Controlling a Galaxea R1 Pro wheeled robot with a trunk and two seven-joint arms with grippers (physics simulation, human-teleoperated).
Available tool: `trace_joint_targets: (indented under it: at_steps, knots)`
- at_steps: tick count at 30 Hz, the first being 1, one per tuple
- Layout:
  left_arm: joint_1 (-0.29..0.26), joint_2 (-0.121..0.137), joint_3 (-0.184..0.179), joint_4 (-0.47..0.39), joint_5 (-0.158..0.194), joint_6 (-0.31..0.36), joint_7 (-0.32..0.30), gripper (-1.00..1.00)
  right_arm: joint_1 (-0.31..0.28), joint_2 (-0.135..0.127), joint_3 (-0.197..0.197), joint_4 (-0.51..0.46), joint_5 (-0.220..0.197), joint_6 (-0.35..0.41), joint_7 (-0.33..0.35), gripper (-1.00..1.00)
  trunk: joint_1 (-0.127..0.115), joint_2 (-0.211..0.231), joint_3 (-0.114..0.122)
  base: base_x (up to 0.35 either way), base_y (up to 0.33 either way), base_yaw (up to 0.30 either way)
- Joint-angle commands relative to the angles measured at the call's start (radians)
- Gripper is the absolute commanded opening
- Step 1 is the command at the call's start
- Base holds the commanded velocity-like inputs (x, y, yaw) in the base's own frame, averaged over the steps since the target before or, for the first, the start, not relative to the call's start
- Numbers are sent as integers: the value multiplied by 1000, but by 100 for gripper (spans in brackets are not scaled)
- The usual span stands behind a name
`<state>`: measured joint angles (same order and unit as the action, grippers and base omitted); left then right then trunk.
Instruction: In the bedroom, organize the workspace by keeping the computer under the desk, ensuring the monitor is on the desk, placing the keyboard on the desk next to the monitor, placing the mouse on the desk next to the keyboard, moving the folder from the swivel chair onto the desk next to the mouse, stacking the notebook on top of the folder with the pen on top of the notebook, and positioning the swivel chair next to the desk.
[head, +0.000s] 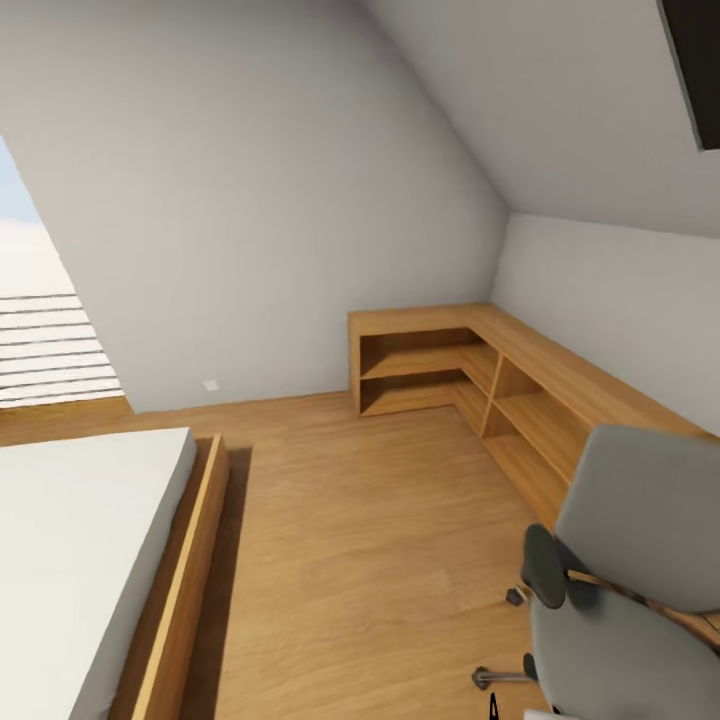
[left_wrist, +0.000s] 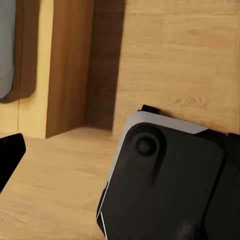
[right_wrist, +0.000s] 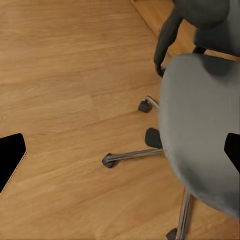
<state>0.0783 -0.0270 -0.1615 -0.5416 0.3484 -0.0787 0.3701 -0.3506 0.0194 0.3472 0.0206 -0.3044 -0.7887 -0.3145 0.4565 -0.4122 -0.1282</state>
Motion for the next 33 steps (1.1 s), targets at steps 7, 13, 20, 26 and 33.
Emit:
trace_joint_targets:
  at_steps: [7,13,20,26,33]
  knots:
    - [0,1,-7,-1,9,-4,7,100,-1,1,9,2,-4,-3,-5,100,1,-2,-2,325,0,19]
    - [0,1,-7,-1,9,-5,7,100,-1,0,9,2,-4,-2,-5,100,1,-2,-2,325,0,3]
    - [0,1,-8,-1,9,-6,7,100,-1,1,9,2,-4,-1,-4,100,1,-2,-2,325,0,0]
    - [0,1,-7,-1,9,-6,7,100,-1,1,9,2,-3,-1,-4,100,1,-2,-2,325,11,0]
    - [0,1,-8,-1,9,-6,7,100,-1,0,9,2,-3,-1,-3,100,1,-2,-2,327,99,0]
